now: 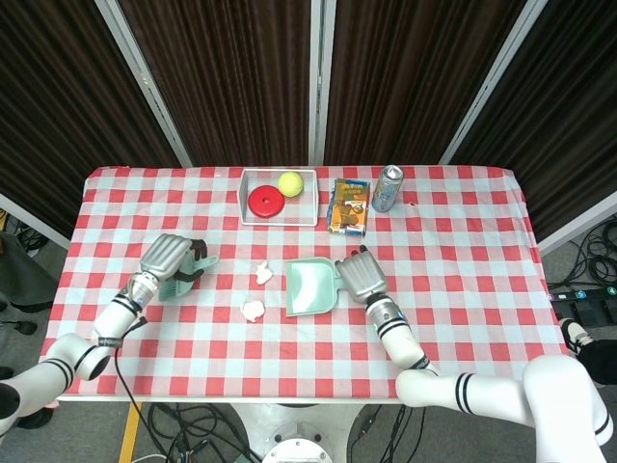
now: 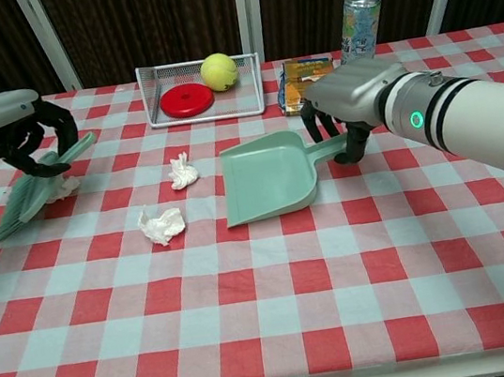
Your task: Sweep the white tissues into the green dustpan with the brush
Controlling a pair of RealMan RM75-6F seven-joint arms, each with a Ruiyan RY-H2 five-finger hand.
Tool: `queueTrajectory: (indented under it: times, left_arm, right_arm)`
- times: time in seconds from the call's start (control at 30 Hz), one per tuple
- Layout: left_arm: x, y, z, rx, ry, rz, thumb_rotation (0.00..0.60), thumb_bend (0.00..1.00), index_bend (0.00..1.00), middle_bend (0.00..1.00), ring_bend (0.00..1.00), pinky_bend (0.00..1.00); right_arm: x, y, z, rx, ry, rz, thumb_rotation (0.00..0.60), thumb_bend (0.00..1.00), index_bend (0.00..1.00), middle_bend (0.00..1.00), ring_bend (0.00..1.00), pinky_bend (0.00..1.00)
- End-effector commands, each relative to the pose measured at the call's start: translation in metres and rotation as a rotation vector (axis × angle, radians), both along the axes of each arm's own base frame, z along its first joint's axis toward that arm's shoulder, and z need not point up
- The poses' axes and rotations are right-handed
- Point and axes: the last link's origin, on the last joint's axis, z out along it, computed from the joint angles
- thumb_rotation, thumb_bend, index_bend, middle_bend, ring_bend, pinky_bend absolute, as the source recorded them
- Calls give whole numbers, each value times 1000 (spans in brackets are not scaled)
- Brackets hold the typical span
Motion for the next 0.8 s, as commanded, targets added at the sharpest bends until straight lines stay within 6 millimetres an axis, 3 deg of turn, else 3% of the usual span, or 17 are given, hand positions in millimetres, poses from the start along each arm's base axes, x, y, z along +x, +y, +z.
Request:
queueTrajectory:
  times: [0.03,0.33,0.8]
  left_arm:
    - [17,3,-11,-29,-31,-39,600,422,535,560,742,868]
    - [52,4,-26,-86,-108,-103,600,423,536,560,739,867]
    - [109,-3,-46,-185,-219,-198,600,424,536,560,732,864]
  right_arm:
    - [7,0,-7,5,-13,0,600,327,693,603,336,244]
    - [24,-2,-19,7,-30,11,600,334,700,604,336,245]
    - [26,-9,-24,4,-47,-7,600,355,700,603,336,246]
